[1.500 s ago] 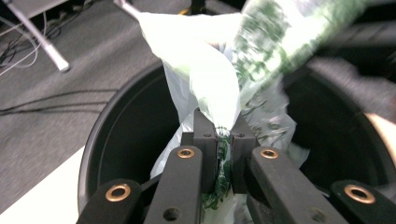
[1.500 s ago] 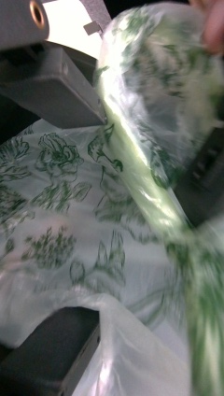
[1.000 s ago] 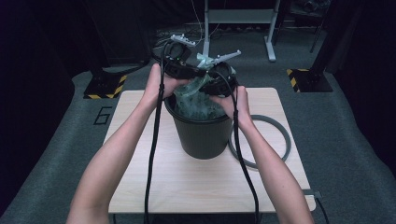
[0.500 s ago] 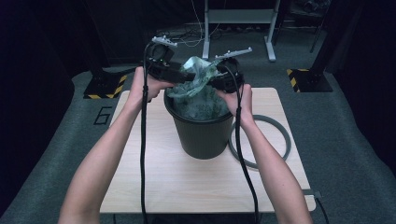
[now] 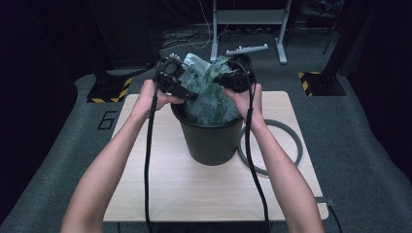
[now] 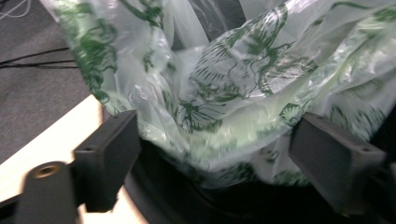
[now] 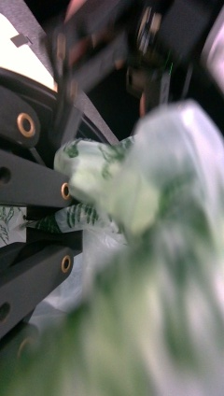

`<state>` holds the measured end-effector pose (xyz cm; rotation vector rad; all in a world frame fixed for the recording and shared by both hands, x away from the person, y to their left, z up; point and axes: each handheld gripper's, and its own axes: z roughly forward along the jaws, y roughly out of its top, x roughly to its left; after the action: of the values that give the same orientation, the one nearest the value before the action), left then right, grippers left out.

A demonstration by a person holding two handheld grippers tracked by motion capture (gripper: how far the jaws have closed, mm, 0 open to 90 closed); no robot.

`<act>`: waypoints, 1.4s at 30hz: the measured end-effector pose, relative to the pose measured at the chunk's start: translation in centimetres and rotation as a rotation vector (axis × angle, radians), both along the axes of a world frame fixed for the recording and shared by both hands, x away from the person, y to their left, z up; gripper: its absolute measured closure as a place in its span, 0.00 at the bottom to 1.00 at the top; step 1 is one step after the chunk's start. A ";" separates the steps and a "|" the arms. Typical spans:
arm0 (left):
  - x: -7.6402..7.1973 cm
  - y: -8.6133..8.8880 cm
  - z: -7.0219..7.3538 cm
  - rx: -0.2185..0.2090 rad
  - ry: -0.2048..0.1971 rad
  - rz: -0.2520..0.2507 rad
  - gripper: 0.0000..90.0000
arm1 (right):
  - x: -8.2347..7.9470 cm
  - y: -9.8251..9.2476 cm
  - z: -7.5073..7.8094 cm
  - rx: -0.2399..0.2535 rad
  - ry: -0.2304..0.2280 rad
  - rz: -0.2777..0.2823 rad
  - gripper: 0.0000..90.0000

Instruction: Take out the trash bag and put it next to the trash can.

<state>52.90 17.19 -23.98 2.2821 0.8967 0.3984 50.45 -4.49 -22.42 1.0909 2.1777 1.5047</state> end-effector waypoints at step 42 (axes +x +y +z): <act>-1.8 -1.7 5.7 -0.430 -0.166 -0.185 0.87 | 0.2 0.2 -1.4 0.030 0.005 -0.016 1.00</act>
<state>51.12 15.47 -18.30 1.8849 0.6113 0.2763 50.69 -4.25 -23.81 1.1205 2.1511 1.5343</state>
